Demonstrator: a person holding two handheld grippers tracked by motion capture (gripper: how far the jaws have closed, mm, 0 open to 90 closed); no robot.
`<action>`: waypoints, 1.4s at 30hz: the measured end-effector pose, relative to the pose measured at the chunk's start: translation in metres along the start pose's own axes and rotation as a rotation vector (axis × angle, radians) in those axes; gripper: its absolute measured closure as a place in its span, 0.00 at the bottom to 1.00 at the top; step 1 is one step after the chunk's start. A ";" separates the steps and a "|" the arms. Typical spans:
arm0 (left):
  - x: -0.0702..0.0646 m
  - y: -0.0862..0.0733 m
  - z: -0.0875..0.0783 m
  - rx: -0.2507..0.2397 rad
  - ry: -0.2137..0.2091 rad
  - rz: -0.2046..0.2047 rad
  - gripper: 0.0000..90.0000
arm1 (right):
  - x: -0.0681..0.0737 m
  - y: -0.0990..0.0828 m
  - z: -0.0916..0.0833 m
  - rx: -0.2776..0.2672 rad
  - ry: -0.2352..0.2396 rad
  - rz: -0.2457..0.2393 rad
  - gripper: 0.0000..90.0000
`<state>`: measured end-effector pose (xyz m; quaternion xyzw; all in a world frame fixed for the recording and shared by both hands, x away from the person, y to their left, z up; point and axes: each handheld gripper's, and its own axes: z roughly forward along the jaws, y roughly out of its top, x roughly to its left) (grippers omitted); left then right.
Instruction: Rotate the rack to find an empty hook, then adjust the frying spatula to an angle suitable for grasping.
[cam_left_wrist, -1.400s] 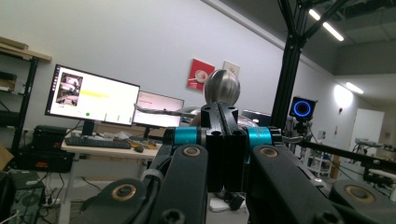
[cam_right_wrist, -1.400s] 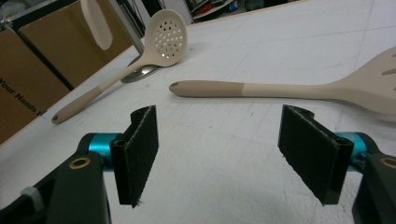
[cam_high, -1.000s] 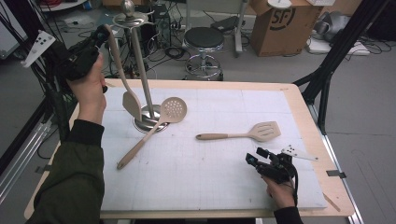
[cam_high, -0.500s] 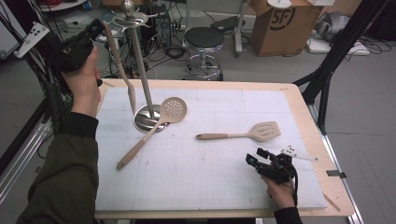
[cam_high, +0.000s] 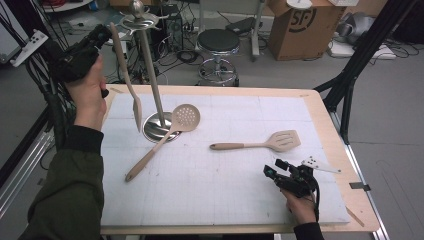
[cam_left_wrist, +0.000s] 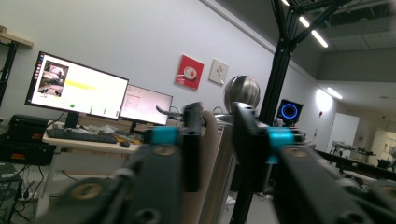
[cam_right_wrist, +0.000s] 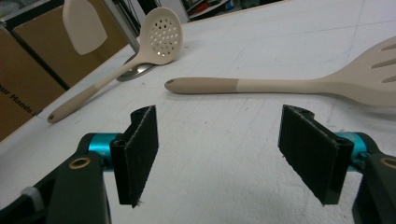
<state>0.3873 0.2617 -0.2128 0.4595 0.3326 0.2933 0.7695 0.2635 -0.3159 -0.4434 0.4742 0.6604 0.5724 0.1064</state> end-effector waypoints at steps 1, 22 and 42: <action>-0.001 0.000 -0.001 0.002 0.008 0.009 0.67 | 0.000 0.000 0.000 -0.001 -0.001 0.000 0.32; -0.021 -0.019 -0.043 0.014 0.009 -0.016 0.42 | 0.005 -0.001 0.003 0.011 0.005 -0.014 0.32; -0.043 -0.067 -0.062 0.086 -0.033 -0.028 0.41 | 0.005 -0.001 0.004 0.011 0.004 -0.014 0.32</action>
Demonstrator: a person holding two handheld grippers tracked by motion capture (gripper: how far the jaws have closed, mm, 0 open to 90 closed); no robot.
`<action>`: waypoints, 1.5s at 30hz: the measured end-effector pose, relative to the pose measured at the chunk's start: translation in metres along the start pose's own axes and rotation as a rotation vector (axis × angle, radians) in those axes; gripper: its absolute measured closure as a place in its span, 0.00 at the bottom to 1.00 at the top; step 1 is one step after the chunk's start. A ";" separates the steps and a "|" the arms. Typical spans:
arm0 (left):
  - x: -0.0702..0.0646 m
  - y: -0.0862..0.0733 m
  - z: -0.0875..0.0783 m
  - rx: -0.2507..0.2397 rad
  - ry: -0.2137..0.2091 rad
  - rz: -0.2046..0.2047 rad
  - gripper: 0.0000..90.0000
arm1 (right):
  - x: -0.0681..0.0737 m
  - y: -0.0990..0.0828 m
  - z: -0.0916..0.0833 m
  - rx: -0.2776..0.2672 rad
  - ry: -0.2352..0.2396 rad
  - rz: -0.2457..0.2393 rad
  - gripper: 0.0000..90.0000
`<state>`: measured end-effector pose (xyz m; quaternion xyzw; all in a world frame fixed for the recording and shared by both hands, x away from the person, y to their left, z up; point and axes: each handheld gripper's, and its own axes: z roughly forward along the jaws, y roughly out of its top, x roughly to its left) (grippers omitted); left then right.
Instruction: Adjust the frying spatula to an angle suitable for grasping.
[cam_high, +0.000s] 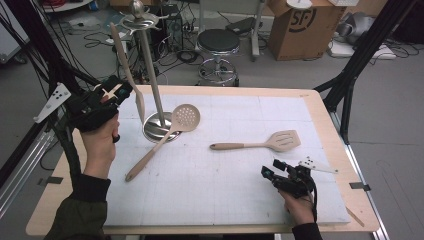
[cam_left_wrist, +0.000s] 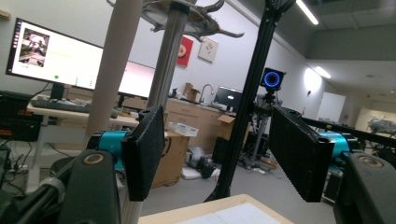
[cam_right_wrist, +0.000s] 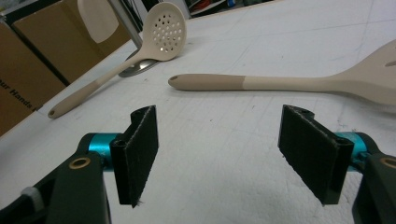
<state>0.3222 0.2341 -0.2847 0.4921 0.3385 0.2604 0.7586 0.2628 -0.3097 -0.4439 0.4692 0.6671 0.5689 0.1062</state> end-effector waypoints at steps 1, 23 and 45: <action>0.000 -0.001 0.000 -0.001 0.001 -0.005 0.41 | 0.000 0.000 0.000 -0.001 0.001 0.000 0.32; 0.005 -0.053 -0.029 0.096 0.014 -0.081 0.40 | 0.001 0.000 0.001 0.002 0.005 -0.007 0.32; 0.001 -0.119 -0.062 0.200 0.018 -0.150 0.40 | 0.003 -0.002 0.002 0.005 0.000 -0.006 0.32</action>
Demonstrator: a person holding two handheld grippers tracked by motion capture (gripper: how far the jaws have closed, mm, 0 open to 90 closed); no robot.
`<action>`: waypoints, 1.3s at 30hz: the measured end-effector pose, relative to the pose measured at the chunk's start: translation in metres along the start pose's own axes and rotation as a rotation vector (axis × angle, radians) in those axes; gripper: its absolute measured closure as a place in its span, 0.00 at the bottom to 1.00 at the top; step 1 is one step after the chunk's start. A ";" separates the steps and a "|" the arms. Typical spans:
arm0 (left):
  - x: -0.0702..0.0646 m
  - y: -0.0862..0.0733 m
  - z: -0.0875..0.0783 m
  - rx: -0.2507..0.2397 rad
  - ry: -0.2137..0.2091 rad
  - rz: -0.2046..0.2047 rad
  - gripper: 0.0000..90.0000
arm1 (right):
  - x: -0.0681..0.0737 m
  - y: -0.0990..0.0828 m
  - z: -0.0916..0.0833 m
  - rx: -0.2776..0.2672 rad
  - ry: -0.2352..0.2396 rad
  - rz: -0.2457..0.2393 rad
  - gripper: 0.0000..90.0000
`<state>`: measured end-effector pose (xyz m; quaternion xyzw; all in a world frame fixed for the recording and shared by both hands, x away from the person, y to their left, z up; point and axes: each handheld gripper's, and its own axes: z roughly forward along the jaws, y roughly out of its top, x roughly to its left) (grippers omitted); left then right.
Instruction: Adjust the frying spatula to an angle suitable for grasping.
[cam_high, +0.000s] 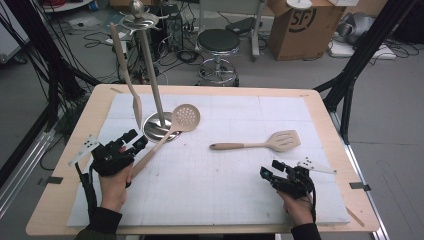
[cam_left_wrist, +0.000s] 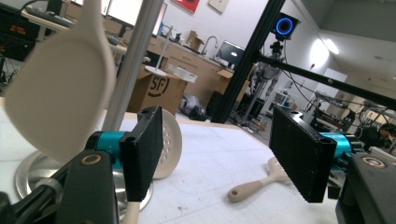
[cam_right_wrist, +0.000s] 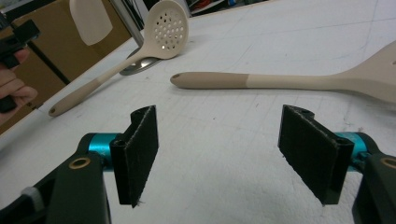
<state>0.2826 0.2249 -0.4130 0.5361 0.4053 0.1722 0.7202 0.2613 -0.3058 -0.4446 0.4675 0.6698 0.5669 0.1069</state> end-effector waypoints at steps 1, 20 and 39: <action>-0.001 -0.002 -0.001 0.001 -0.001 0.000 0.40 | 0.000 0.000 0.000 0.002 -0.001 -0.002 0.32; -0.010 -0.027 -0.021 0.096 -0.005 -0.001 0.39 | 0.002 0.000 0.006 0.011 -0.006 -0.015 0.32; -0.015 -0.032 -0.028 0.170 0.084 0.033 0.39 | -0.002 0.013 0.019 0.039 0.013 -0.043 0.45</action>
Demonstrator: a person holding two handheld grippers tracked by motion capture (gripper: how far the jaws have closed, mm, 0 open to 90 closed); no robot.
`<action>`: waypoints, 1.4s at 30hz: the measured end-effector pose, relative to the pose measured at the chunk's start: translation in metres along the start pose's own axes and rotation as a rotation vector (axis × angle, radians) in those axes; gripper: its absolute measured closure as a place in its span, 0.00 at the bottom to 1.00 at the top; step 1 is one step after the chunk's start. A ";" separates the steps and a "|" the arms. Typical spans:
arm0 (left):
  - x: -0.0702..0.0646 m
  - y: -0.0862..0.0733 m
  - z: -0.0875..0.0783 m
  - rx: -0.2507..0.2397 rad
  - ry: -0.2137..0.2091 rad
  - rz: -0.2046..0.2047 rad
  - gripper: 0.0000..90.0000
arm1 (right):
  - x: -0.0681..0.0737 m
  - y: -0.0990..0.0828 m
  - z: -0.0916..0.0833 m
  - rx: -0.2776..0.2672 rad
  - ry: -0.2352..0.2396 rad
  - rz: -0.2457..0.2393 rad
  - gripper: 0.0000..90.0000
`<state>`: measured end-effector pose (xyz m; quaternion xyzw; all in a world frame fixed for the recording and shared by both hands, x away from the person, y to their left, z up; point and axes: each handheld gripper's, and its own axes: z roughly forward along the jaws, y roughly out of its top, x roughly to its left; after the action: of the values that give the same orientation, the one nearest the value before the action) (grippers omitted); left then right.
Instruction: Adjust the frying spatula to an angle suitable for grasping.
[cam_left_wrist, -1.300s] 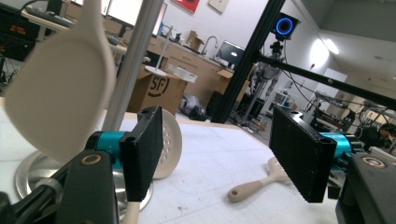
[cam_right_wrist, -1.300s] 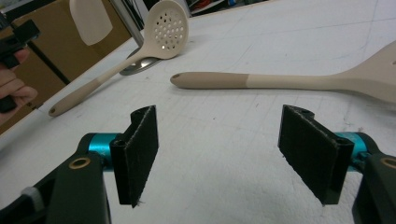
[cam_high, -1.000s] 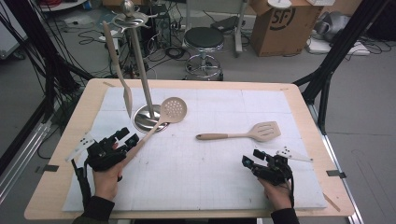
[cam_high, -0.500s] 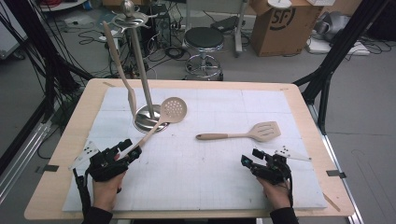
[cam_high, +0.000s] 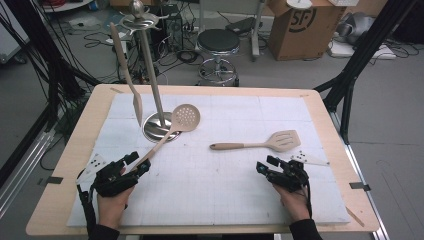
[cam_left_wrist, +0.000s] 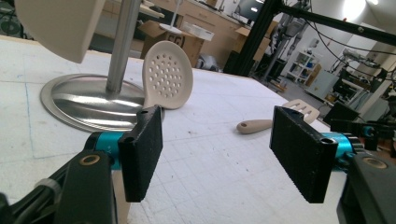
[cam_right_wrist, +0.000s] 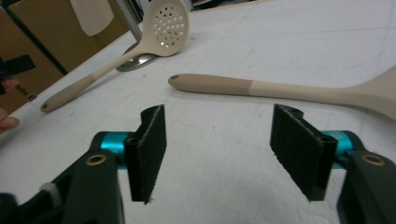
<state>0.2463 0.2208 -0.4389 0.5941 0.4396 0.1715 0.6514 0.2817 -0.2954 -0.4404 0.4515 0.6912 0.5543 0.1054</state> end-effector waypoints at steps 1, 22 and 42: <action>0.000 0.000 0.000 0.001 -0.002 0.001 0.39 | 0.000 0.002 0.002 0.008 -0.003 0.003 0.50; 0.001 -0.001 0.002 -0.004 -0.014 0.015 0.39 | -0.045 0.047 0.062 0.203 -0.060 0.171 1.00; 0.003 0.001 0.000 -0.014 -0.019 0.017 0.39 | -0.075 0.055 0.094 0.308 -0.216 0.173 1.00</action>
<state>0.2485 0.2233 -0.4389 0.5950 0.4269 0.1744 0.6582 0.4133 -0.2898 -0.4535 0.5769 0.7110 0.3974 0.0608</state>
